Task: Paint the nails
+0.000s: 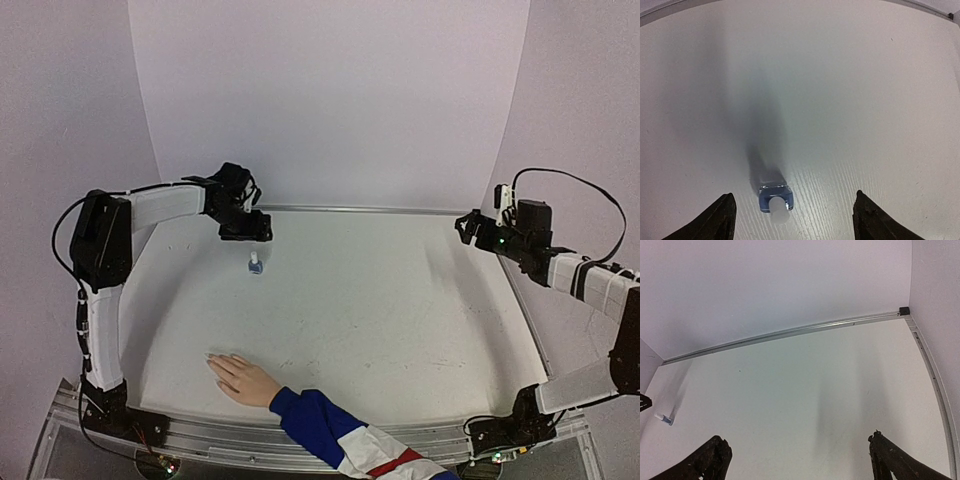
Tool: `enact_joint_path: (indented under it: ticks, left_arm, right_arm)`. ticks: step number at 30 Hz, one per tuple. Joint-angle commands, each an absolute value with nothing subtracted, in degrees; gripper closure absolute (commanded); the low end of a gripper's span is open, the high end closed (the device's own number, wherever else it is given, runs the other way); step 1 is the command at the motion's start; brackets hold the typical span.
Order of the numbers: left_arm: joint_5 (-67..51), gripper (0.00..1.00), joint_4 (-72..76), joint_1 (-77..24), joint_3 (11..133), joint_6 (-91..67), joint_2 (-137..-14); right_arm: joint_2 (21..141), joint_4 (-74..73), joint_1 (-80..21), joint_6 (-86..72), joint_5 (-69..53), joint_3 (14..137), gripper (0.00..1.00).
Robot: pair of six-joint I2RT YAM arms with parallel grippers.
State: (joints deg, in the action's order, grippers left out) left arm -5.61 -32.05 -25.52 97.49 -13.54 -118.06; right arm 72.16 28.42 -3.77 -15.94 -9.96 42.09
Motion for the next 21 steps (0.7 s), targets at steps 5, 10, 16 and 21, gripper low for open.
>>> enact_joint_path:
  ticks: [5,10,16,21]
  left_arm:
    - [2.31,0.24,-43.91,-29.8,107.48,-14.08,-123.83]
    - [4.48,0.27,-45.75,-30.18,106.56,-15.67,-123.84]
    - [4.48,0.35,-46.49,-30.15,107.47,-15.9,-125.03]
    - [4.76,0.47,-47.9,-30.15,110.83,-15.64,-127.37]
  right_arm:
    - [70.61,29.63,-3.22,-16.85,-14.93,45.02,0.02]
    - [70.36,29.74,-3.24,-17.33,-15.94,45.24,0.02]
    - [70.15,29.9,-3.14,-17.75,-16.88,45.5,0.02]
    - [69.64,29.96,-3.19,-17.83,-17.32,45.3,0.02]
